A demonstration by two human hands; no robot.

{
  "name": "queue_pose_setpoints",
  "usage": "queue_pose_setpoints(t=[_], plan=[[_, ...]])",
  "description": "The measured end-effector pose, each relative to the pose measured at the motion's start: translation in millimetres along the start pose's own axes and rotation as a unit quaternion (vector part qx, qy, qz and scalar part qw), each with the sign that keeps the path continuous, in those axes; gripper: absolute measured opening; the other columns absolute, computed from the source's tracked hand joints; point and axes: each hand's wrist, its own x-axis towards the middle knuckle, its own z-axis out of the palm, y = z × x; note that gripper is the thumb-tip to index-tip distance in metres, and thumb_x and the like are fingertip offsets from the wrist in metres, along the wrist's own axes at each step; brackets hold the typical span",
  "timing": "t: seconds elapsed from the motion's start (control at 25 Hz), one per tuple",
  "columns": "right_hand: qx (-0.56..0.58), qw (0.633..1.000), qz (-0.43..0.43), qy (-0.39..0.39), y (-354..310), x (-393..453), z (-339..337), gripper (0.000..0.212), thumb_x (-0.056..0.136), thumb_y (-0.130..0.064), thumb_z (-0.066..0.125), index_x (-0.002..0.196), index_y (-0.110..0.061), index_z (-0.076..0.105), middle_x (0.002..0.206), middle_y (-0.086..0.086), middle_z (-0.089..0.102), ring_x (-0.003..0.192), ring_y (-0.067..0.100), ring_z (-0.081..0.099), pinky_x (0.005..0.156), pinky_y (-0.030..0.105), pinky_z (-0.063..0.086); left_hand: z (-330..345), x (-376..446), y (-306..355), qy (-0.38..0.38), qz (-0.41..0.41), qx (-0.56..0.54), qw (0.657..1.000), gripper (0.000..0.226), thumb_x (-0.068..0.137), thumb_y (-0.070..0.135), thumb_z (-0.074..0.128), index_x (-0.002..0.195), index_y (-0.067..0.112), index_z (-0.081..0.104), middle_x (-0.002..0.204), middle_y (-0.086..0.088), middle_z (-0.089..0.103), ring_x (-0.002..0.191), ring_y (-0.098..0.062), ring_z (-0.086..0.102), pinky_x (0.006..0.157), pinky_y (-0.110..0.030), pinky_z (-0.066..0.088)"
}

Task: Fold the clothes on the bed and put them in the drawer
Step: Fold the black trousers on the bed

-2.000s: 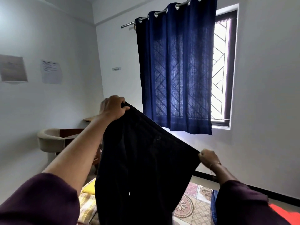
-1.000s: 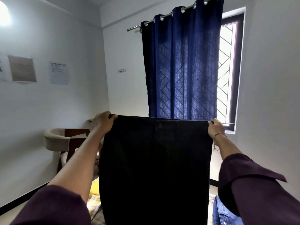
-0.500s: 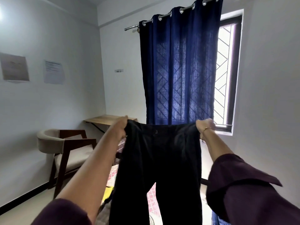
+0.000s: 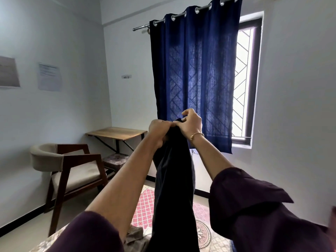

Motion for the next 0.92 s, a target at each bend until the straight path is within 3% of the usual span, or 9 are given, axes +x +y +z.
queue_pose_setpoints(t=[0.12, 0.2, 0.32, 0.44, 0.56, 0.68, 0.72, 0.8, 0.92], plan=[[0.047, 0.998, 0.018, 0.044, -9, 3, -5, 0.018, 0.076, -0.022, 0.075, 0.083, -0.014, 0.061, 0.088, 0.007, 0.068, 0.086, 0.021, 0.062, 0.083, 0.032, 0.049, -3, -12, 8, -0.05, 0.025, -0.136, 0.989, 0.017, 0.088, 0.005, 0.05, 0.075, 0.012, 0.058, 0.063, -0.004, 0.057, 0.052, -0.012, 0.054, 0.055, -0.025, 0.048], [0.091, 0.995, 0.007, 0.032, -18, 7, -7, 0.014, 0.079, -0.018, 0.073, 0.076, -0.018, 0.059, 0.086, 0.006, 0.069, 0.084, 0.021, 0.065, 0.085, 0.035, 0.053, -10, -10, 5, -0.089, 0.082, -0.15, 0.981, 0.023, 0.093, 0.0, 0.048, 0.103, 0.018, 0.057, 0.078, -0.005, 0.062, 0.068, -0.014, 0.059, 0.073, -0.03, 0.053], [0.157, 0.988, 0.002, -0.014, -29, 8, -13, 0.02, 0.084, -0.011, 0.067, 0.073, -0.022, 0.055, 0.082, 0.003, 0.066, 0.08, 0.018, 0.063, 0.085, 0.038, 0.054, -13, -2, 7, -0.066, 0.205, -0.004, 0.977, 0.041, 0.091, 0.003, 0.057, 0.13, 0.013, 0.054, 0.09, -0.001, 0.059, 0.082, -0.015, 0.059, 0.085, -0.03, 0.049], [0.266, 0.963, 0.01, -0.051, -42, 5, -23, 0.018, 0.09, -0.005, 0.059, 0.076, -0.016, 0.056, 0.078, 0.005, 0.064, 0.07, 0.013, 0.061, 0.074, 0.029, 0.054, -9, 4, 24, 0.006, 0.285, 0.174, 0.943, 0.035, 0.093, 0.024, 0.057, 0.126, 0.014, 0.058, 0.115, -0.003, 0.049, 0.11, -0.022, 0.052, 0.097, -0.027, 0.039], [0.355, 0.933, 0.0, -0.064, -65, 7, -42, 0.02, 0.094, 0.0, 0.048, 0.08, -0.012, 0.055, 0.073, 0.003, 0.06, 0.053, 0.002, 0.059, 0.055, 0.014, 0.05, -3, 2, 53, 0.073, 0.304, 0.371, 0.874, 0.037, 0.096, 0.044, 0.042, 0.12, 0.018, 0.055, 0.128, -0.003, 0.051, 0.124, -0.022, 0.038, 0.1, -0.035, 0.025], [0.418, 0.906, -0.01, -0.066, -87, 17, -64, 0.018, 0.096, -0.004, 0.045, 0.086, -0.014, 0.056, 0.081, 0.007, 0.062, 0.062, 0.01, 0.059, 0.058, 0.02, 0.052, 9, -3, 92, 0.153, 0.386, 0.428, 0.803, 0.039, 0.098, 0.041, 0.038, 0.116, 0.01, 0.052, 0.12, -0.012, 0.057, 0.118, -0.029, 0.048, 0.1, -0.039, 0.027], [0.402, 0.914, -0.025, -0.049, -91, 21, -67, 0.015, 0.096, -0.008, 0.047, 0.088, -0.016, 0.058, 0.093, 0.01, 0.062, 0.071, 0.013, 0.061, 0.064, 0.022, 0.053, 13, -4, 106, 0.19, 0.401, 0.445, 0.778, 0.038, 0.099, 0.04, 0.038, 0.117, 0.009, 0.051, 0.12, -0.013, 0.056, 0.115, -0.03, 0.049, 0.097, -0.038, 0.03], [0.267, 0.961, -0.071, 0.025, -93, 23, -68, 0.004, 0.092, -0.017, 0.055, 0.089, -0.018, 0.058, 0.111, 0.01, 0.054, 0.086, 0.016, 0.058, 0.078, 0.028, 0.052, 18, -3, 128, 0.248, 0.416, 0.488, 0.726, 0.037, 0.1, 0.038, 0.036, 0.121, 0.011, 0.05, 0.121, -0.013, 0.054, 0.114, -0.03, 0.048, 0.094, -0.038, 0.03], [0.105, 0.983, -0.124, 0.079, -82, 8, -59, 0.02, 0.085, -0.028, 0.066, 0.091, -0.011, 0.056, 0.097, 0.002, 0.051, 0.088, 0.017, 0.052, 0.082, 0.029, 0.044, 21, -1, 156, 0.258, 0.45, 0.567, 0.64, 0.036, 0.101, 0.036, 0.033, 0.123, 0.011, 0.047, 0.124, -0.015, 0.051, 0.115, -0.032, 0.046, 0.094, -0.04, 0.03]])
